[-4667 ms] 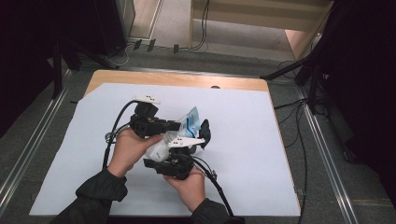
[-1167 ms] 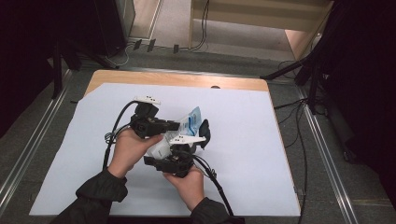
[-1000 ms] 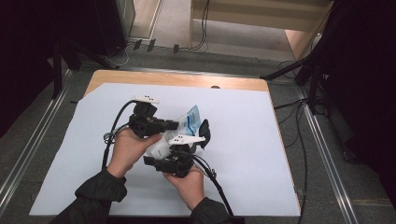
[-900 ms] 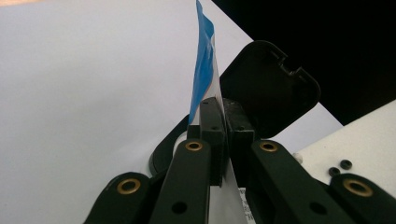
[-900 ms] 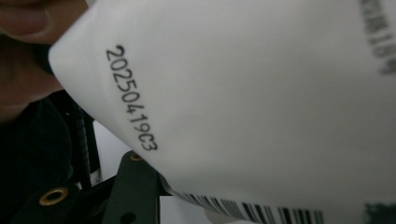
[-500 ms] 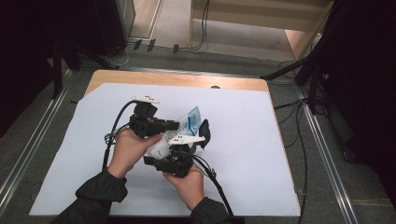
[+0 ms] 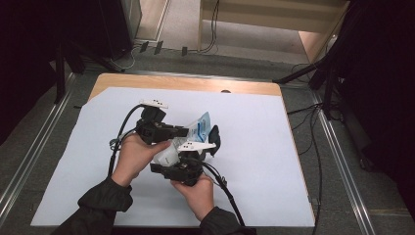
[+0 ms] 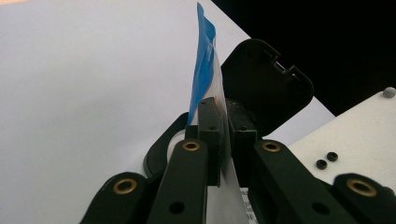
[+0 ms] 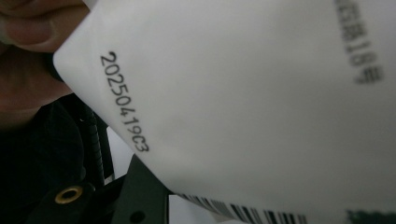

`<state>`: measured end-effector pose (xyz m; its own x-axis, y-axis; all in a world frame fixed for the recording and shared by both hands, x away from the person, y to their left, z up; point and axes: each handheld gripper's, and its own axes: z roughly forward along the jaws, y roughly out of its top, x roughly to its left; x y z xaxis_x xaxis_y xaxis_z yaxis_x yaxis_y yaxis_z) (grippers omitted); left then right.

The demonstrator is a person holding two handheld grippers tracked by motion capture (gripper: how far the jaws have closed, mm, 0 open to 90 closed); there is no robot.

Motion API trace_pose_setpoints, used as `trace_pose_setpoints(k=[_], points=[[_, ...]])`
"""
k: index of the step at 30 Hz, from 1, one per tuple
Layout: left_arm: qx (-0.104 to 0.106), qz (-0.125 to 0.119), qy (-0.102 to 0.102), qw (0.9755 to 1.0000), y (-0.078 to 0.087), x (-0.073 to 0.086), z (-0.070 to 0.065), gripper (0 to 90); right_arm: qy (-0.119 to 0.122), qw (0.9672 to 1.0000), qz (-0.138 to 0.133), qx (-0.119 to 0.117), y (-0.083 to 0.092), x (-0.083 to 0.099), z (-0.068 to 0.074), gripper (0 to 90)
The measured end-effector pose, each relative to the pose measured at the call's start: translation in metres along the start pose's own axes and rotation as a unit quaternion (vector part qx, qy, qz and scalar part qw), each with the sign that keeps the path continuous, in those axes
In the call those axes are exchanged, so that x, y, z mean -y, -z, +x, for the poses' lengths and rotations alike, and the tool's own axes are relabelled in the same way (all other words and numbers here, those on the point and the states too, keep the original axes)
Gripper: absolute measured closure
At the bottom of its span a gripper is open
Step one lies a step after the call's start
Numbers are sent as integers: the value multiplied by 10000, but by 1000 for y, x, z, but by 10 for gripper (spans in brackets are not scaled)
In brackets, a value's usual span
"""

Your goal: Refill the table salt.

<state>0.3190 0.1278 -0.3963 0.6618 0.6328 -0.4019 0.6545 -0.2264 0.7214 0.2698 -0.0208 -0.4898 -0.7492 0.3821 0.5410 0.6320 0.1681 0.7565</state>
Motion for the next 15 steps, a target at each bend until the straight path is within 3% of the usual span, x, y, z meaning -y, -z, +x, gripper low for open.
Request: trace_pose_setpoints(k=[15], points=[[16, 25, 10, 10000, -4, -1, -1, 871, -78, 10000, -36, -26, 1, 1, -2, 655]])
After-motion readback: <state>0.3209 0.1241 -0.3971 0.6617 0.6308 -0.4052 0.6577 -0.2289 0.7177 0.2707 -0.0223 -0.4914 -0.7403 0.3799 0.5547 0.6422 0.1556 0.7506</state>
